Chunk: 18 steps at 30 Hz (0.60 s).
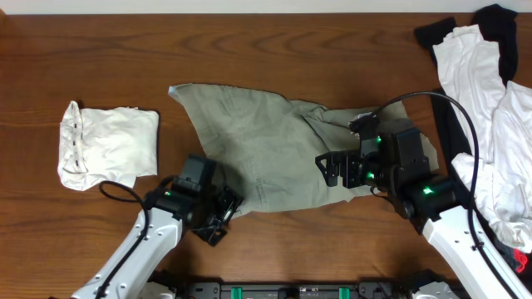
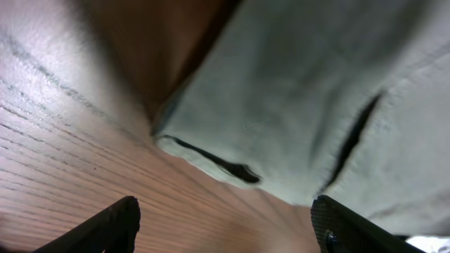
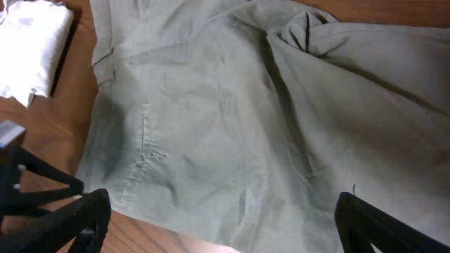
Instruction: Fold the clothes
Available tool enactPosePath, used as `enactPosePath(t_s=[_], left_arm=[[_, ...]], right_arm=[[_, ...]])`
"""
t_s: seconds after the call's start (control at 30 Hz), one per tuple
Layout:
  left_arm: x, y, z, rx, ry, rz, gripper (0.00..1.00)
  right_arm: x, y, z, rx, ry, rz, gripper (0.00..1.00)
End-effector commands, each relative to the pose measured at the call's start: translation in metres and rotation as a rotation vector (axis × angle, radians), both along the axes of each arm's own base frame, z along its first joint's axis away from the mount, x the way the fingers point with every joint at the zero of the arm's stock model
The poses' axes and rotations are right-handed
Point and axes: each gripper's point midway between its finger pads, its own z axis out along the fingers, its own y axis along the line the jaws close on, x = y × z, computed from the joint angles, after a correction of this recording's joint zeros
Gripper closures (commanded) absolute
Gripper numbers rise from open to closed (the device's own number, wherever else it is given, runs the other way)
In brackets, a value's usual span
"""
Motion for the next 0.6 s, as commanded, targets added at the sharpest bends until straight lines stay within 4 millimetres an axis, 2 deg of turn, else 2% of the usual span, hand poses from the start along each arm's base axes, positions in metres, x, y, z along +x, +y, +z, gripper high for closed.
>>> enactPosePath(t_s=[0.0, 0.23, 0.37, 0.43, 0.5, 0.57], left_arm=[[-0.009, -0.001, -0.013, 0.009, 0.065, 0.069, 0.20], [0.006, -0.020, -0.022, -0.016, -0.009, 0.029, 0.20], [0.007, -0.014, -0.035, 0.046, 0.013, 0.050, 0.21], [0.005, -0.011, -0.040, 0.063, 0.031, 0.051, 0.28], [0.004, -0.010, -0.043, 0.072, 0.044, 0.051, 0.42], [0.003, -0.010, -0.044, 0.075, 0.046, 0.052, 0.65]], right_arm=[[0.004, -0.002, 0.009, -0.010, -0.037, 0.007, 0.01], [0.004, -0.002, 0.009, -0.010, -0.037, 0.007, 0.01], [0.003, -0.003, 0.008, -0.011, -0.033, 0.007, 0.01], [0.002, -0.003, 0.007, -0.013, -0.030, 0.008, 0.01], [0.002, -0.003, 0.007, -0.013, -0.028, 0.007, 0.01], [0.001, -0.003, 0.007, -0.015, -0.025, 0.007, 0.01]])
